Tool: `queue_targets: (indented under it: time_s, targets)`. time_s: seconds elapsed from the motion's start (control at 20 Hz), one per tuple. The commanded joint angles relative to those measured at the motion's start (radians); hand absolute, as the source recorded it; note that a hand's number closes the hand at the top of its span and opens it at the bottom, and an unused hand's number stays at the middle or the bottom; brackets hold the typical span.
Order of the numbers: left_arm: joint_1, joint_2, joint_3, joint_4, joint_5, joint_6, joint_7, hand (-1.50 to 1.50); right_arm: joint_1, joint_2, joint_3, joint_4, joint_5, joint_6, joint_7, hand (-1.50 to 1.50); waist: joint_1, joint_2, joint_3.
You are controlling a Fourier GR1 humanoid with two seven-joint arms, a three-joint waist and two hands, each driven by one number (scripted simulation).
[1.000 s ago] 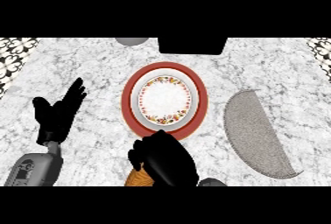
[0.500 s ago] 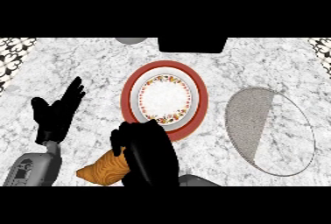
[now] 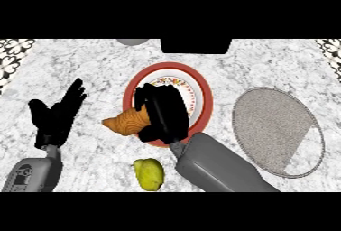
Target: Pick the croissant from the placemat and place it in the plate
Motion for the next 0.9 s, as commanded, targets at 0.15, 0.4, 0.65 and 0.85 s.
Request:
queue_targets:
  time_s: [0.15, 0.4, 0.65, 0.85]
  targets:
    - [0.010, 0.017, 0.024, 0.001, 0.010, -0.028, -0.011, 0.00, -0.074, -0.020, -0.123, 0.278, -0.091, 0.116, -0.200, 1.50, 0.002, 0.002, 0.000]
    - [0.010, -0.011, 0.006, 0.030, -0.022, -0.004, -0.042, 0.00, -0.065, 0.005, -0.224, 0.417, -0.263, 0.187, -0.341, -1.50, 0.003, 0.006, 0.000]
    - [-0.002, -0.030, 0.001, 0.030, -0.022, -0.011, -0.035, 0.00, -0.138, 0.005, -0.262, 0.560, -0.312, 0.200, -0.579, -1.50, 0.005, 0.005, 0.000]
    - [0.009, -0.025, 0.002, 0.002, -0.040, 0.014, -0.005, 0.00, -0.094, -0.025, -0.284, 0.392, -0.336, 0.155, -0.679, -1.50, -0.013, -0.003, 0.001]
